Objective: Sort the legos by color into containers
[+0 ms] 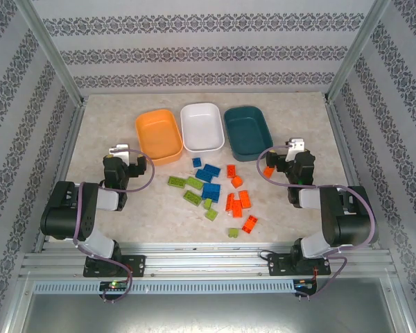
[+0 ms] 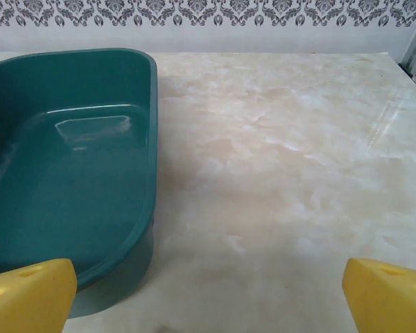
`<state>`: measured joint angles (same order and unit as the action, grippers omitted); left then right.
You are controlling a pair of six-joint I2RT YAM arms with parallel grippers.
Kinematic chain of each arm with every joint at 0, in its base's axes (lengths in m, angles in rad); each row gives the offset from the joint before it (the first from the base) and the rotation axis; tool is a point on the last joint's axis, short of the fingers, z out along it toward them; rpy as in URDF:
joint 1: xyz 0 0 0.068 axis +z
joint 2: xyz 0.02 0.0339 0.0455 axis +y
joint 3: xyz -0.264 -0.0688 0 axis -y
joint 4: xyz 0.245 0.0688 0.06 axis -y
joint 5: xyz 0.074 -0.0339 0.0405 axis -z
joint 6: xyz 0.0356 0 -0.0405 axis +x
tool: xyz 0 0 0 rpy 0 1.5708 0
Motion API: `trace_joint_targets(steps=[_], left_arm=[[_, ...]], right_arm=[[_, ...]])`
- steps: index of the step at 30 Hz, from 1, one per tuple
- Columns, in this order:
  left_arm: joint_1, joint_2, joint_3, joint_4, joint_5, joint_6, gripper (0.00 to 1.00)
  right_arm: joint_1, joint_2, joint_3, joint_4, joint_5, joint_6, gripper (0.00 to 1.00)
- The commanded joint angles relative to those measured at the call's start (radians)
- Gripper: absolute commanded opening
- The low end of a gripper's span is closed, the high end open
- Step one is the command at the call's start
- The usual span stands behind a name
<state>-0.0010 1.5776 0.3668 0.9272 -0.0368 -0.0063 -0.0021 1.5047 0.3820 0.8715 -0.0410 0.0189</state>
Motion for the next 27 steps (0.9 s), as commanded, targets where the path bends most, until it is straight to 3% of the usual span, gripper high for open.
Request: trace_joint_targets(steps=[1, 24, 27], left_arm=[[-0.008, 0.007, 0.017, 0.012, 0.012, 0.014, 1.0], [-0.008, 0.008, 0.018, 0.013, 0.013, 0.011, 1.0], [-0.007, 0.007, -0.002, 0.049, -0.089, -0.026, 1.0]], right_arm=[[0.008, 0.004, 0.004, 0.015, 0.008, -0.006, 0.98], [-0.004, 0.005, 0.009, 0.009, -0.011, 0.007, 0.98], [-0.006, 0.006, 0.009, 0.008, -0.01, 0.008, 0.98]])
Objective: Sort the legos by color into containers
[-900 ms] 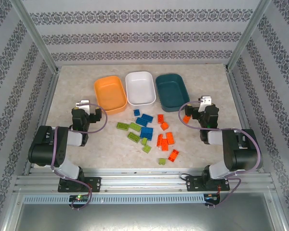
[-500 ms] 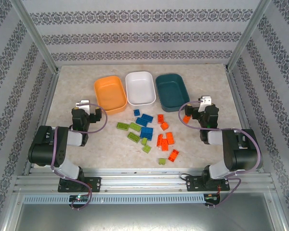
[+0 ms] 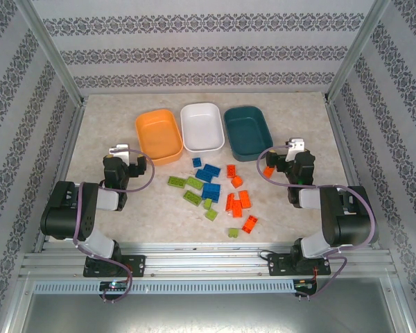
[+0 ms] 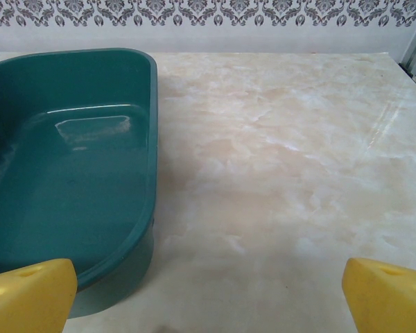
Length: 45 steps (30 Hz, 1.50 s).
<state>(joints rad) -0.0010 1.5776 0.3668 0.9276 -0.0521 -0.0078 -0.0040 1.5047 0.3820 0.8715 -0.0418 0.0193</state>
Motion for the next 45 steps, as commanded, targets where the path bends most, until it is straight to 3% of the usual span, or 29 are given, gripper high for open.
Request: trace_joint_targets(steps=[1, 6, 10, 12, 14, 17, 19, 24, 28, 31, 34, 39, 45], left_arm=[[-0.008, 0.009, -0.015, 0.077, -0.091, -0.033, 1.0], [-0.009, 0.002, -0.002, 0.056, -0.102, -0.03, 1.0], [-0.008, -0.062, 0.023, -0.037, -0.083, -0.022, 1.0], [-0.007, -0.141, 0.071, -0.199, -0.156, -0.058, 1.0], [-0.007, -0.203, 0.144, -0.359, -0.234, -0.083, 1.0], [-0.007, -0.302, 0.272, -0.618, -0.259, -0.138, 1.0], [-0.007, -0.366, 0.332, -0.756, -0.272, -0.221, 1.0], [-0.01, -0.484, 0.437, -1.02, -0.131, -0.353, 1.0], [-0.023, -0.527, 0.52, -1.224, 0.103, -0.445, 1.0], [-0.07, -0.508, 0.58, -1.364, 0.255, -0.411, 1.0], [-0.144, -0.457, 0.623, -1.488, 0.318, -0.322, 1.0], [-0.201, -0.435, 0.561, -1.482, 0.419, -0.259, 1.0], [-0.203, -0.452, 0.511, -1.445, 0.407, -0.223, 1.0]], right_arm=[[-0.004, 0.006, 0.01, 0.007, 0.002, 0.013, 0.98], [0.003, -0.016, 0.01, -0.006, 0.02, 0.008, 0.98], [0.026, -0.147, 0.049, -0.182, 0.112, 0.007, 0.98], [0.038, -0.23, 0.081, -0.295, 0.144, 0.019, 0.98], [0.032, -0.309, 0.167, -0.521, 0.213, 0.188, 0.98], [0.024, -0.353, 0.311, -0.863, 0.149, 0.304, 0.98], [0.028, -0.366, 0.338, -0.945, 0.075, 0.339, 0.98], [0.033, -0.374, 0.387, -1.19, 0.051, 0.44, 0.98], [0.052, -0.383, 0.38, -1.315, 0.022, 0.479, 0.98], [0.098, -0.368, 0.38, -1.361, 0.075, 0.479, 0.94], [0.133, -0.293, 0.392, -1.38, 0.092, 0.473, 0.9], [0.183, -0.166, 0.415, -1.358, 0.113, 0.484, 0.82], [0.219, -0.051, 0.469, -1.331, 0.147, 0.48, 0.75]])
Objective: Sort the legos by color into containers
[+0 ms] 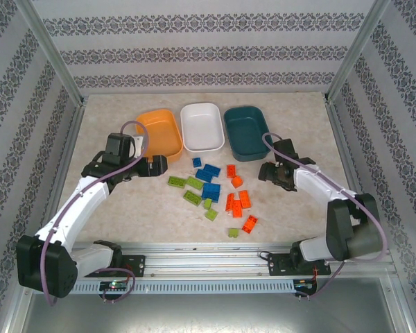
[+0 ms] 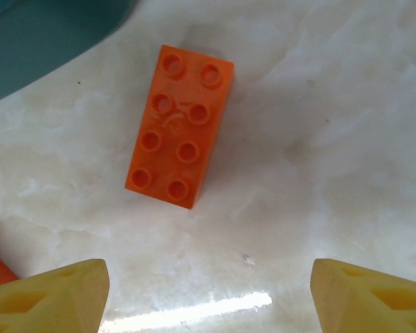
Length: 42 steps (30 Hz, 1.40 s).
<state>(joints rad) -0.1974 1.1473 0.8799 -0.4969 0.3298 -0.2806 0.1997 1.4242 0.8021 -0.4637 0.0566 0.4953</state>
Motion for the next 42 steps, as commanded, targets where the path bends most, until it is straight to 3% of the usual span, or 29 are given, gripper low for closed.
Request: trace_joint_targets(steps=[1, 17, 19, 23, 27, 42], left_arm=[[-0.006, -0.022, -0.004, -0.017, 0.023, 0.052, 1.0], [-0.005, -0.03, -0.023, -0.015, -0.007, 0.067, 1.0], [-0.004, -0.029, -0.021, -0.014, -0.008, 0.069, 1.0], [-0.004, -0.027, -0.022, -0.014, -0.006, 0.068, 1.0], [-0.005, -0.026, -0.022, -0.013, -0.005, 0.064, 1.0], [-0.004, -0.023, -0.024, -0.018, -0.001, 0.057, 1.0]], right_arm=[[0.017, 0.047, 0.059, 0.011, 0.052, 0.003, 0.75], [0.021, 0.308, 0.2, 0.023, 0.083, 0.003, 0.56], [0.016, 0.317, 0.195, 0.029, 0.074, 0.005, 0.49], [0.012, 0.303, 0.174, 0.042, 0.068, 0.012, 0.45], [0.007, 0.299, 0.151, 0.059, 0.046, 0.018, 0.35], [-0.052, 0.048, -0.005, 0.067, 0.003, 0.027, 0.31]])
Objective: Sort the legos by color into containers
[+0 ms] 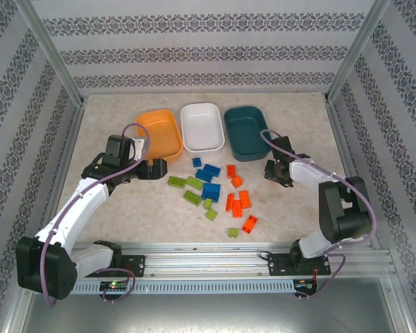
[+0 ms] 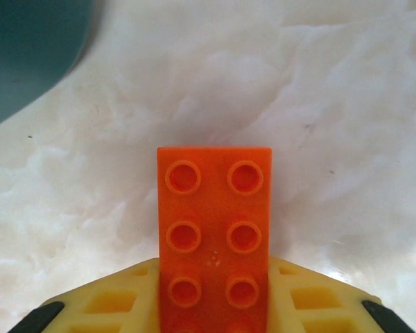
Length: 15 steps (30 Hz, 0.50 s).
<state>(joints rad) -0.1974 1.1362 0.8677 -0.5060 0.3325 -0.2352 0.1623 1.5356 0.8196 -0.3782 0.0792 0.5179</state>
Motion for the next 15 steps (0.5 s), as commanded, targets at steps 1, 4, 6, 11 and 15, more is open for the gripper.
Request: trace_joint_targets(steps=[1, 4, 6, 11, 15], left_arm=[[-0.005, -0.012, -0.011, -0.009, -0.004, 0.011, 1.0], [-0.005, -0.012, -0.011, -0.009, -0.001, 0.008, 1.0], [-0.007, -0.013, -0.012, -0.009, 0.001, 0.008, 1.0], [-0.004, -0.012, -0.012, -0.008, 0.01, 0.005, 1.0], [-0.004, -0.012, -0.011, -0.008, 0.015, 0.001, 1.0]], right_arm=[[-0.019, -0.081, -0.026, -0.024, -0.023, 0.003, 0.3], [-0.027, -0.15, -0.034, -0.046, -0.033, -0.002, 0.31], [-0.029, -0.2, -0.03, -0.064, -0.04, -0.001, 0.3], [-0.023, -0.289, 0.019, -0.111, -0.084, 0.006, 0.3], [0.001, -0.3, 0.102, -0.125, -0.124, 0.014, 0.3]])
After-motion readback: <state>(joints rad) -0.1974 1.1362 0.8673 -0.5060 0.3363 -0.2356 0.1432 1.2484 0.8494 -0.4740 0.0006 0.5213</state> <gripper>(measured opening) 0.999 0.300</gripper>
